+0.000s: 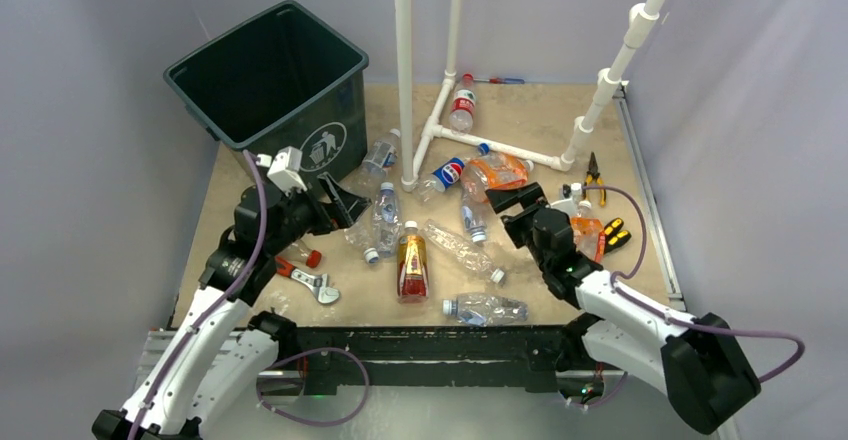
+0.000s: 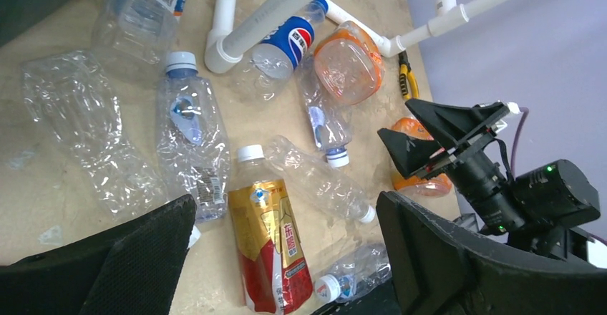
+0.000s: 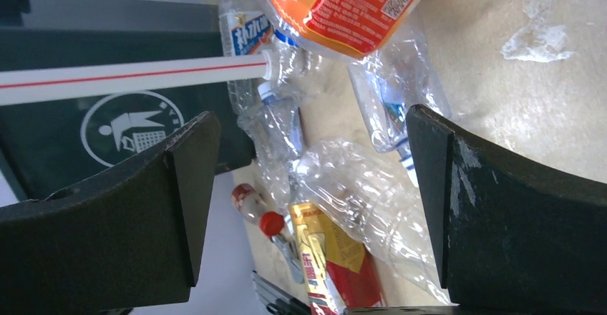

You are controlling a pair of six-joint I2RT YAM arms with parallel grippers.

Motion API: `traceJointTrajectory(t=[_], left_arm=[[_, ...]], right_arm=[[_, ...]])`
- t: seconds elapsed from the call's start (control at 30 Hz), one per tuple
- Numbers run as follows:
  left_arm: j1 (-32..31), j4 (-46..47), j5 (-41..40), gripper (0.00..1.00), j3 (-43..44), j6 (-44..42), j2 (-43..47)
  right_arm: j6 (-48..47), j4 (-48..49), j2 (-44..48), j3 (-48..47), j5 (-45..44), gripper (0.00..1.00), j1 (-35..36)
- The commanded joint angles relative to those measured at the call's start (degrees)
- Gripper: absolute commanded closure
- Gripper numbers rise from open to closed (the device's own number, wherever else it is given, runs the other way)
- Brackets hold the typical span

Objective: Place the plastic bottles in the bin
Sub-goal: Place the plastic bottle in the trash bin, then pick up the plastic bottle at the center of the board.

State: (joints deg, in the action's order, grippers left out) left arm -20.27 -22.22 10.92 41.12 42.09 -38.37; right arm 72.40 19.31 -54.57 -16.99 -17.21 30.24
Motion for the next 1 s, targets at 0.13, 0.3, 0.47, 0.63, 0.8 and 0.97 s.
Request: traceJointTrajectory(t=[0.13, 0.3, 0.47, 0.63, 0.8, 0.97], left_arm=[[0.23, 8.29, 3.56, 0.03, -2.43, 2.50, -2.16], [0.23, 10.01, 4.20, 0.04, -4.05, 3.02, -4.20], [0.23, 10.57, 3.98, 0.04, -5.04, 3.74, -4.26], [0.22, 10.77, 3.63, 0.04, -4.98, 4.34, -4.51], [0.15, 10.95, 4.01, 0.05, -4.91, 5.36, -5.28], [0.15, 10.83, 3.47, 0.05, -5.17, 6.09, -5.23]], right_arm=[[8.40, 16.23, -4.53, 3.24, -1.98, 0.01, -4.35], [10.26, 21.14, -12.34, 2.93, 4.00, 0.01, -9.39], [13.38, 33.06, -21.89, 4.50, 10.17, 0.01, -11.88], [16.13, 46.45, -29.20, 6.39, 12.27, 0.01, -12.26], [19.36, 53.06, -35.46, 6.89, 11.44, 0.01, -12.26], [21.74, 55.95, -38.75, 6.78, 8.34, 0.01, -12.31]])
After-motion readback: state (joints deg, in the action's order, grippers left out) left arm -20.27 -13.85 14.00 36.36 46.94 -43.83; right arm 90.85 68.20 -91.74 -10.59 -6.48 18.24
